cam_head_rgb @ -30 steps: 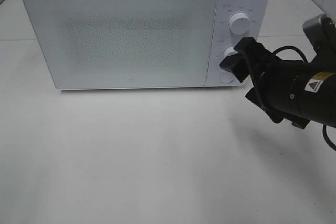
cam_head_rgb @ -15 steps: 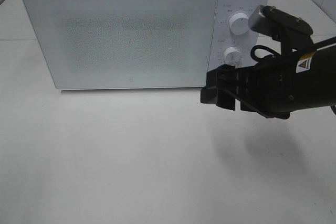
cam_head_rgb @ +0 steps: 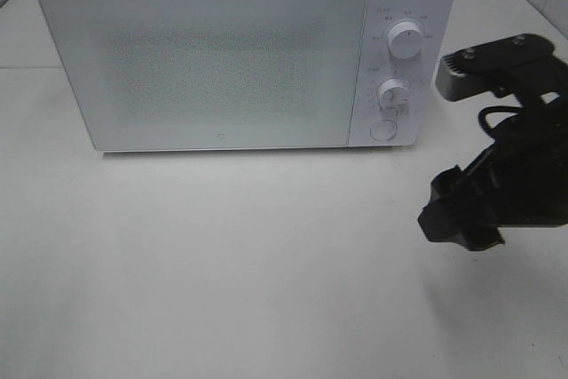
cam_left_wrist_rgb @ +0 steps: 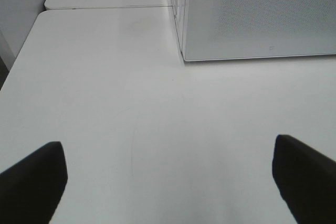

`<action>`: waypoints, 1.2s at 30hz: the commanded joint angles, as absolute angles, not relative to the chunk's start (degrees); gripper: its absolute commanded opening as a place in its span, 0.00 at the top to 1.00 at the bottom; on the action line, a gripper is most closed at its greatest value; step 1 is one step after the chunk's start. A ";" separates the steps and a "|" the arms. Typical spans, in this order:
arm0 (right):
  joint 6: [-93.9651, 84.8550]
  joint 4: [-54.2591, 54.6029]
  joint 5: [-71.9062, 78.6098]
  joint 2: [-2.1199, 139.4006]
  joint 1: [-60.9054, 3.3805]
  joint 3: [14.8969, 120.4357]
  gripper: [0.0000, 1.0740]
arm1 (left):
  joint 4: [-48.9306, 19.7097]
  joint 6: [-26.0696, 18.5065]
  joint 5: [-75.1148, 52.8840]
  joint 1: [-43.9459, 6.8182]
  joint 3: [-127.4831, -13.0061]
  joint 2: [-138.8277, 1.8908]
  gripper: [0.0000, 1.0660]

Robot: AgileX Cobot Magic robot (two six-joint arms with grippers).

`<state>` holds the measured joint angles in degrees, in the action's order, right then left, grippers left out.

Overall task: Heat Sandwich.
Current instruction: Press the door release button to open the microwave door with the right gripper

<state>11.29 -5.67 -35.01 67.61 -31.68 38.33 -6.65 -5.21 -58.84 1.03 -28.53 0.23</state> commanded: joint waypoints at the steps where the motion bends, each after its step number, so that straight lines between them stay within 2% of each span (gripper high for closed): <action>1: 10.14 -7.68 -40.91 61.31 -31.40 38.62 0.29 | -6.82 -4.98 -58.84 1.20 -28.30 1.83 0.03; 23: 8.65 -10.54 -63.08 28.42 -31.00 37.30 0.29 | -6.82 -4.98 -58.84 1.20 -28.30 1.83 0.03; 30: 6.02 -10.37 -63.31 17.02 -20.91 33.29 0.29 | -6.82 -4.98 -58.84 1.20 -28.30 1.83 0.03; 36: 6.13 -10.26 -62.80 10.37 -16.56 30.65 0.29 | -6.82 -4.98 -58.84 1.20 -28.30 1.83 0.03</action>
<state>6.82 -10.26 -63.31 12.38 -17.93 31.57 -6.65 -5.21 -58.84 1.03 -28.53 0.23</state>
